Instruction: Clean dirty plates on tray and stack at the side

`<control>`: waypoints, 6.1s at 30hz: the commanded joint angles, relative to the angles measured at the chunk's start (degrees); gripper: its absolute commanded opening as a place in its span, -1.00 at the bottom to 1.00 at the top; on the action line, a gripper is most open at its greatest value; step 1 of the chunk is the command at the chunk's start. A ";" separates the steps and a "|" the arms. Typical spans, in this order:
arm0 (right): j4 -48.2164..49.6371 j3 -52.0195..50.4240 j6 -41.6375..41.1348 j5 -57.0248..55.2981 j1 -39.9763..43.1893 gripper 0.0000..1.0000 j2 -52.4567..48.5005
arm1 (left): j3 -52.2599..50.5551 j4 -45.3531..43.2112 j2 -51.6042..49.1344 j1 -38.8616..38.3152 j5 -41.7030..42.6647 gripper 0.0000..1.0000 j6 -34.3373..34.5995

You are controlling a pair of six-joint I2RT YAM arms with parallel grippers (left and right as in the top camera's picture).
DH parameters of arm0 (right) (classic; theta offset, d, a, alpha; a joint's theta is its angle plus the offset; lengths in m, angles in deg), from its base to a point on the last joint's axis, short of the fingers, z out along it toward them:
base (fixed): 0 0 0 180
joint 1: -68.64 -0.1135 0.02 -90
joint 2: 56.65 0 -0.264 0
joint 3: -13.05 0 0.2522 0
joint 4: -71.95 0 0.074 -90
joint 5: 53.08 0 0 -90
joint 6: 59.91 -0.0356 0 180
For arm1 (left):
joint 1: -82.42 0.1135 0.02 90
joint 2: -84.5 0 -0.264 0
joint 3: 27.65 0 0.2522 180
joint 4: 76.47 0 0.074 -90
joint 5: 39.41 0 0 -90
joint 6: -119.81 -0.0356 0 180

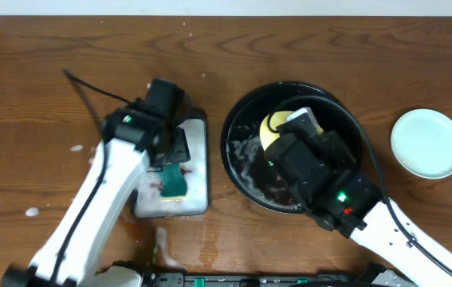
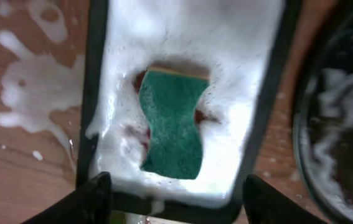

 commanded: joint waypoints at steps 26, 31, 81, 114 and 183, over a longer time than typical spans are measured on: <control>-0.24 0.13 4.74 -24.04 -13.60 -0.98 -1.62 | 0.09 0.81 16.13 0.28 -0.11 0.64 -0.85; -0.24 0.13 4.74 -24.04 -13.60 -0.98 -1.62 | 0.09 0.81 16.13 0.28 -0.11 0.65 -0.85; 6.51 0.13 9.31 -19.80 -10.47 -0.98 -1.40 | 0.09 0.81 16.13 0.28 -0.11 0.66 -0.85; 14.32 1.38 -12.35 76.30 89.72 0.54 -20.37 | 0.09 0.81 16.13 0.28 -0.11 0.66 -0.85; 46.25 -60.11 10.71 70.95 40.02 0.98 70.29 | -0.09 0.81 16.46 0.31 -0.11 0.66 -0.87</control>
